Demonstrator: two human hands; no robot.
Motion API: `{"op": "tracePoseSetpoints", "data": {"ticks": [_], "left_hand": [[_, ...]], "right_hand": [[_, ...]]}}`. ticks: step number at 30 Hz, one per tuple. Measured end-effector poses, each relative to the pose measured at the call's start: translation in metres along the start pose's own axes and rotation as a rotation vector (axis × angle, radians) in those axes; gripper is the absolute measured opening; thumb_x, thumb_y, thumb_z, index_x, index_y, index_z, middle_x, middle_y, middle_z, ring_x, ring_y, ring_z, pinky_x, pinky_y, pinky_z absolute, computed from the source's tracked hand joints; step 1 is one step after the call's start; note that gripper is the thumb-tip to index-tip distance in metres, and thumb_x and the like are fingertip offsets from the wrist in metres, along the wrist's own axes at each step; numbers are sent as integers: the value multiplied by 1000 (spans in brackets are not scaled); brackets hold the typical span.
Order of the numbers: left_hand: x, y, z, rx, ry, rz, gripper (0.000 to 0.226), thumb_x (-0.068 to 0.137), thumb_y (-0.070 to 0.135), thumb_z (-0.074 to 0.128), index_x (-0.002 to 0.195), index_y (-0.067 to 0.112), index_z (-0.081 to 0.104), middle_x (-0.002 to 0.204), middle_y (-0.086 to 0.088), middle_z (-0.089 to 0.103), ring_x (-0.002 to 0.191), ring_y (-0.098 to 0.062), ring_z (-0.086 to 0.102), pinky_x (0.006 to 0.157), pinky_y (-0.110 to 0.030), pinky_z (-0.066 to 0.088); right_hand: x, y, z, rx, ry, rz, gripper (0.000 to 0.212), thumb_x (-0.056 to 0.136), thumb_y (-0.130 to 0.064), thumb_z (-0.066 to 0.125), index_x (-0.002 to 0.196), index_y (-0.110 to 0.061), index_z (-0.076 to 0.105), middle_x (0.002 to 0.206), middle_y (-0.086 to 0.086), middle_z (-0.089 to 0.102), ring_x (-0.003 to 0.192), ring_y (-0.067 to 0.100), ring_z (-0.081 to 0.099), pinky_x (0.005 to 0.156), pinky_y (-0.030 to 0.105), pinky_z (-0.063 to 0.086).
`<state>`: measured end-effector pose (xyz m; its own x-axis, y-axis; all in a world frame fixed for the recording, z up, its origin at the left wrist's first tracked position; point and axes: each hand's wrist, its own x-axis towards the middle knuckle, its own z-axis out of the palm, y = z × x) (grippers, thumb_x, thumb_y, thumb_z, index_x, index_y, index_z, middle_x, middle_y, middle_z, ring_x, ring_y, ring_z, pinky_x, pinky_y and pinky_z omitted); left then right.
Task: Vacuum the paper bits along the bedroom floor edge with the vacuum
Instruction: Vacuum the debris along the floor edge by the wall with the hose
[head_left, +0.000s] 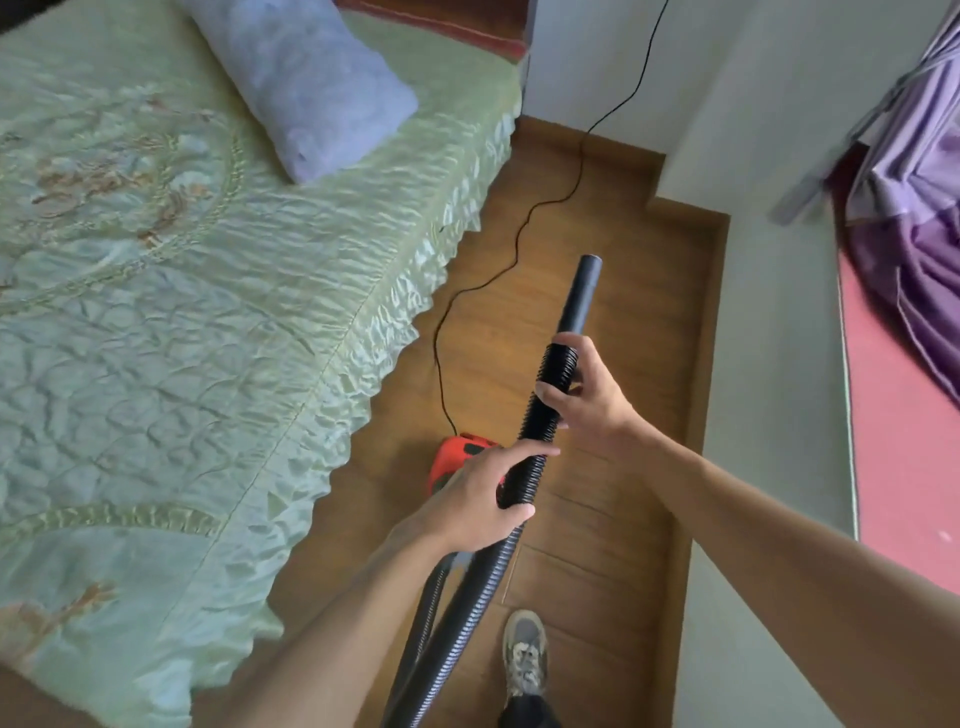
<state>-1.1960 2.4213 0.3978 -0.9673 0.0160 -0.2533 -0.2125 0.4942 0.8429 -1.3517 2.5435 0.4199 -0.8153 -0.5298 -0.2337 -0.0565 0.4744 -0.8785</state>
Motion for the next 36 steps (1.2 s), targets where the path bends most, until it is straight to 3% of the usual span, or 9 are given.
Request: {"op": "tracePoseSetpoints", "data": {"ticks": [4,14,19,21,23,25,32,36], "left_hand": [[28,-7,22,-48,-137,-43,65,86,16,70,137,47,45,142,15,50,125,-2,49,109,-34,43],[79,-57,73,-51,-300,-243,68,84,16,72,136,49,43,130,12,56,108,-7,59,96,-33,52],[87,-99,96,-36,-371,-311,68,86,17,72,138,48,42,133,13,54,89,10,56,72,-11,46],[87,-118,108,-54,-386,-338,68,86,17,72,138,49,42,137,15,52,101,4,56,82,-13,46],[86,-138,121,-84,-409,-362,69,86,17,72,138,50,42,139,13,51,116,-8,54,96,-30,49],[85,-155,133,-95,-432,-385,69,86,17,72,137,51,42,140,11,50,118,-12,55,100,-38,50],[89,-209,166,-111,-509,-417,68,86,16,71,138,49,41,137,5,54,120,-21,56,101,-42,49],[93,-237,177,-108,-501,-426,67,87,14,70,140,45,42,136,4,54,121,-20,52,102,-38,46]], "right_hand": [[8,47,-7,111,24,116,50,90,-7,64,130,-27,41,101,7,56,82,17,61,59,30,56],[37,155,7,321,-89,418,48,93,-2,61,127,-26,39,104,12,54,84,23,62,59,30,58],[40,202,32,342,-137,523,47,93,0,60,127,-25,38,106,14,54,80,21,64,54,25,57],[41,222,44,339,-159,562,50,93,-1,61,132,-23,38,109,16,54,82,22,65,55,27,59],[40,243,57,326,-171,608,53,93,-2,61,135,-22,36,112,18,55,86,24,66,59,30,61],[37,262,68,313,-172,652,54,93,-1,60,137,-22,36,112,18,55,87,26,66,62,31,62],[39,320,107,259,-167,819,55,93,-1,59,137,-27,37,117,16,59,86,25,66,64,35,61],[46,346,126,221,-174,847,56,93,-3,59,138,-28,37,116,13,59,84,24,67,58,29,60]]}}
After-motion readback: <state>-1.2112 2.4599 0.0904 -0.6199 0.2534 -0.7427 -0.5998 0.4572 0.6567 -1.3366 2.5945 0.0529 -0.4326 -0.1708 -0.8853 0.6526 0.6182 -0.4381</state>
